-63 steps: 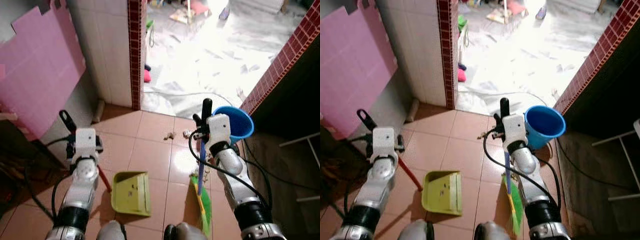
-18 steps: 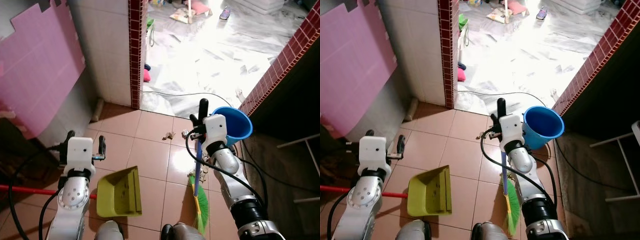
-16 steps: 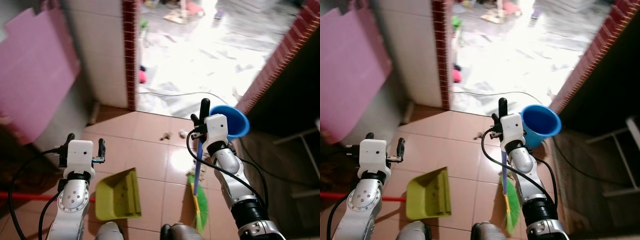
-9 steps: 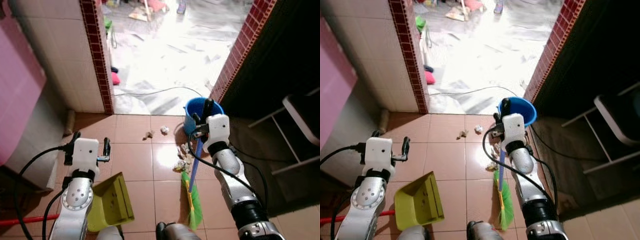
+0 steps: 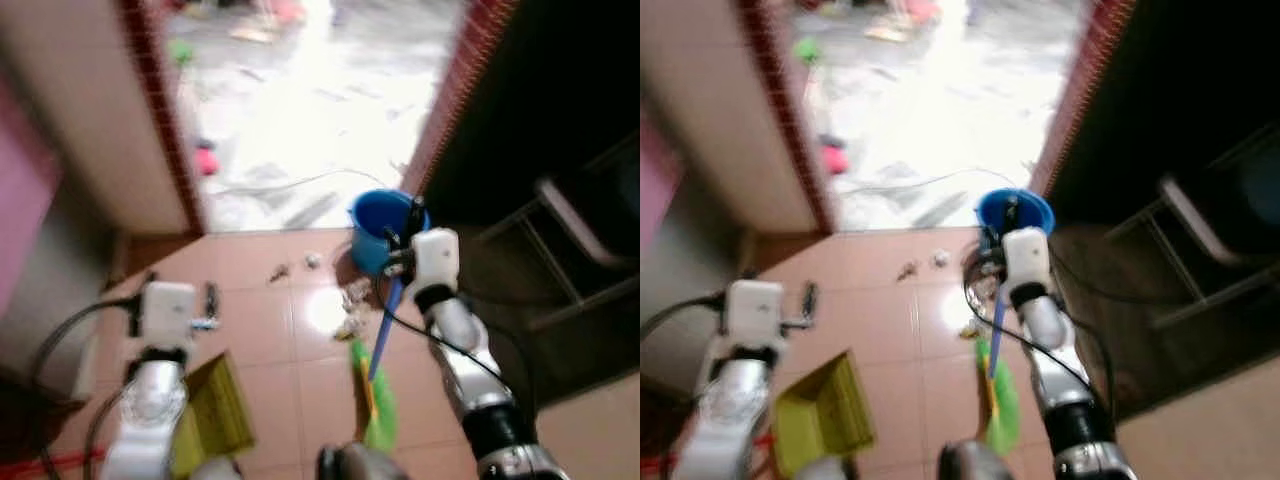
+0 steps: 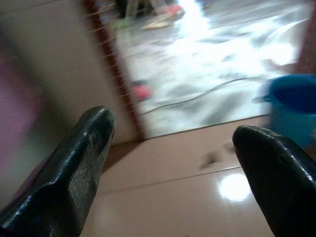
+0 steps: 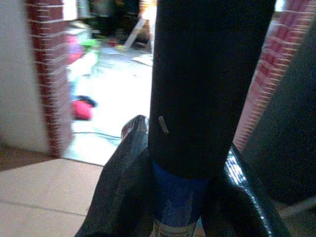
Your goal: Sweep floor
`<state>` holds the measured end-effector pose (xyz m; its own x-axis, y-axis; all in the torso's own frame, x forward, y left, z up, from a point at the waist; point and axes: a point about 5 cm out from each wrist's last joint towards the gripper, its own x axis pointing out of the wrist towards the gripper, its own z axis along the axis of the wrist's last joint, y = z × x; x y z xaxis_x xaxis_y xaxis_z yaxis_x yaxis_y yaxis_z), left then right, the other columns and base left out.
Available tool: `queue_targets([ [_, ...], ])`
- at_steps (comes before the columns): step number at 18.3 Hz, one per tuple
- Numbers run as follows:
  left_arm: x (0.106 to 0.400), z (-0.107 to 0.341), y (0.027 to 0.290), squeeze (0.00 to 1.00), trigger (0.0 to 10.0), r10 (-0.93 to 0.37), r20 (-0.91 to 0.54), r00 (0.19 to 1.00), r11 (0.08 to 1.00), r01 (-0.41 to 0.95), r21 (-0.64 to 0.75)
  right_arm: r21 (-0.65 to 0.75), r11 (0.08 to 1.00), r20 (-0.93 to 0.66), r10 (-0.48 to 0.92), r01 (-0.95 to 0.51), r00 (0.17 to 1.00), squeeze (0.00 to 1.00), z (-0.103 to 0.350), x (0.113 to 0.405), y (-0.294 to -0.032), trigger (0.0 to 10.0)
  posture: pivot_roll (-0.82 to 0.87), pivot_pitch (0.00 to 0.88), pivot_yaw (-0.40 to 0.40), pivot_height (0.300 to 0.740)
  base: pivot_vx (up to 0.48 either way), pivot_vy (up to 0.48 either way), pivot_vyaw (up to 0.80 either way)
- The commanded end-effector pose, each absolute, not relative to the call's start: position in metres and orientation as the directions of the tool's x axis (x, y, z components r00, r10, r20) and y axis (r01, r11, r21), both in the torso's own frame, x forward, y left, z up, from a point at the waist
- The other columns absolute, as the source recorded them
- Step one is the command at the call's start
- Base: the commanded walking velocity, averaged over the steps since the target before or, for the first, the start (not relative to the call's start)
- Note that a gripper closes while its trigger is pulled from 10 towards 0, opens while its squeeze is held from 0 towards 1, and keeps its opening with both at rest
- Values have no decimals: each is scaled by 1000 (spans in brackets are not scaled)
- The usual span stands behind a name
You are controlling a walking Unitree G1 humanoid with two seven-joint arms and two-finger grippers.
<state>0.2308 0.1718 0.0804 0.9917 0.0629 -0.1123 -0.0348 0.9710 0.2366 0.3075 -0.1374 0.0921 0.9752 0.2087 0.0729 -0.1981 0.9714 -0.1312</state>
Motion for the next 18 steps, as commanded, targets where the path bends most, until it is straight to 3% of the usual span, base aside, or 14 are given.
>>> queue_targets([
  [1,232,83,175,0,10000,61,-105,993,967,-33,253,-186,966,59,191,-177,980,0,92,307,-147,10000,31,56,-51,740,0,-292,-800],
  [8,240,83,177,0,10000,69,-102,992,970,-43,240,-191,966,67,189,-174,980,0,94,310,-148,10000,22,37,-50,740,0,-41,-751],
  [18,256,85,191,0,10000,135,-106,985,975,-112,194,-183,969,73,182,-166,981,0,96,313,-148,10000,18,28,-49,740,0,0,-80],
])
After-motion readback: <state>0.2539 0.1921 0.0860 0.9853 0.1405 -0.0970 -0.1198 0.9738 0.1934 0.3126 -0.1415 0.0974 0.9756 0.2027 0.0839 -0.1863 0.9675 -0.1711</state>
